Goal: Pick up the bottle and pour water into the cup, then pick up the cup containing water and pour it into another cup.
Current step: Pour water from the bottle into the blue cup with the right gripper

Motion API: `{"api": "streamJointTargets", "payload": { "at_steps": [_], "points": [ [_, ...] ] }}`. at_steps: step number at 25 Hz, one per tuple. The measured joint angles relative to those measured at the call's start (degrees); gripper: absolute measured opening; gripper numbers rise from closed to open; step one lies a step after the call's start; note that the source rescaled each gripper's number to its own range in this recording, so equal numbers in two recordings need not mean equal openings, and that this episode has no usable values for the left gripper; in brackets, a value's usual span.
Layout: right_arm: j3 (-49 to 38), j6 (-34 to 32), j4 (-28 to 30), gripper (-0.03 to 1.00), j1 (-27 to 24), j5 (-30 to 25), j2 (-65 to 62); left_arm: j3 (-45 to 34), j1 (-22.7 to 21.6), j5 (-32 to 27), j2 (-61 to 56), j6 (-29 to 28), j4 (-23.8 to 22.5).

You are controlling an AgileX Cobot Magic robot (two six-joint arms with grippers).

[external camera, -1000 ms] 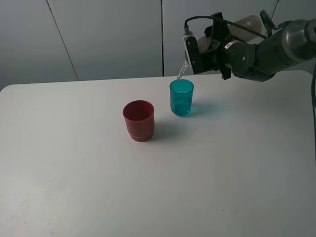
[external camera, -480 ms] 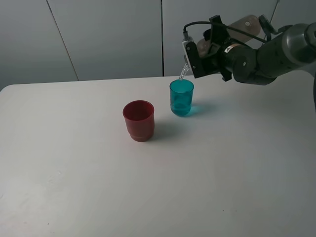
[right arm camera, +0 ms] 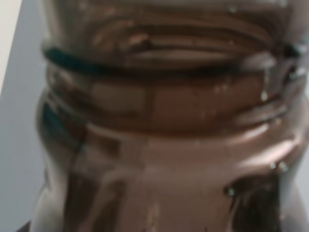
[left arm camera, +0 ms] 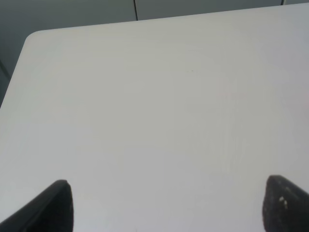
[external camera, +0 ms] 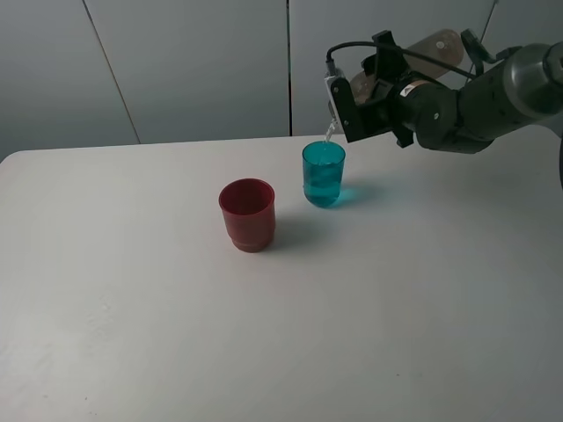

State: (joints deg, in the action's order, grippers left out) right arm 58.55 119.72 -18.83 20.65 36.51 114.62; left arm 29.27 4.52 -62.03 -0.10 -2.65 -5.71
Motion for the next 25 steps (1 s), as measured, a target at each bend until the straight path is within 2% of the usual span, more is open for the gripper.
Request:
{"api": "streamJointTargets", "payload": {
  "at_steps": [25],
  "points": [
    [0.00,0.00,9.39,0.04,0.00,0.81,0.00,0.00,0.00,0.00,0.00,0.03,0.00]
  ]
}}
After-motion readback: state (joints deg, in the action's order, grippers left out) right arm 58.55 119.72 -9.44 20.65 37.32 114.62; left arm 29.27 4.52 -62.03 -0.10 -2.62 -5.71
